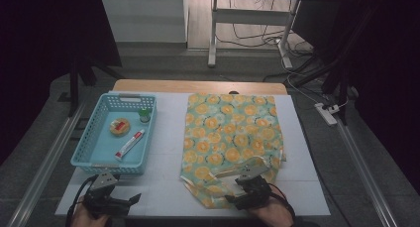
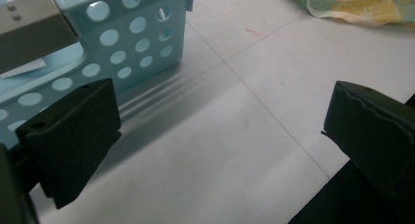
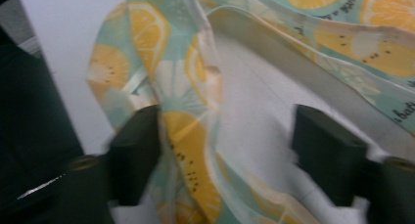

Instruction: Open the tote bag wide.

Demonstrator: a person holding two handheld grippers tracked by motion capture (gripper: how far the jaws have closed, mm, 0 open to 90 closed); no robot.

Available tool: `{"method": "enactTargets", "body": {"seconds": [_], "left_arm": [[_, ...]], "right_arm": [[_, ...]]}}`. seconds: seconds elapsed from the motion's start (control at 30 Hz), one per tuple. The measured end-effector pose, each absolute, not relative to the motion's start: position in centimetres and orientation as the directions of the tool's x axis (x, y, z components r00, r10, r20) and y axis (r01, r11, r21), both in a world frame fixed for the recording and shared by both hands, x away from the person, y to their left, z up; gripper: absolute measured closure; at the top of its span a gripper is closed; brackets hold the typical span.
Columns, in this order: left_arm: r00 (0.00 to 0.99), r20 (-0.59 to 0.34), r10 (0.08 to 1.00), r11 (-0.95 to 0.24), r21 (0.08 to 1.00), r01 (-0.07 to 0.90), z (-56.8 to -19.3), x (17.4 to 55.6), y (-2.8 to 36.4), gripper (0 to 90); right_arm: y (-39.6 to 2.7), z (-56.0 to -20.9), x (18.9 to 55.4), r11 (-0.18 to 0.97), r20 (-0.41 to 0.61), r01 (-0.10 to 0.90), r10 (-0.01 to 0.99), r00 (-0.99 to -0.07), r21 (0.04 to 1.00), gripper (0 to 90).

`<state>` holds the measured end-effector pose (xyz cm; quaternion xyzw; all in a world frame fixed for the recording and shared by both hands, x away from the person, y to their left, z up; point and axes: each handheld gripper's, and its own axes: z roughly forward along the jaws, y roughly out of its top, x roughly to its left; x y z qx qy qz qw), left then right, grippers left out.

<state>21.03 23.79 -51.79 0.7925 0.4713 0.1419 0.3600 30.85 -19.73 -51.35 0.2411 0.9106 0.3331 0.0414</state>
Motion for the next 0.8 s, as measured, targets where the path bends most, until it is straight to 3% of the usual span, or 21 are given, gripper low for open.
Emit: {"method": "enactTargets", "body": {"seconds": [0.33,0.8], "left_arm": [[0.518,-0.111,0.848,-0.3,0.704,0.643,-51.8,21.0,23.7,0.9],[0.517,-0.111,0.849,-0.299,0.704,0.643,-51.8,21.0,23.7,1.1]], "right_arm": [[-20.0,-50.8,31.1,0.678,0.147,0.412,0.414,-0.898,0.608,88.7],[-20.6,-47.0,33.1,0.632,0.119,0.396,0.434,-0.893,0.666,89.7]]}}
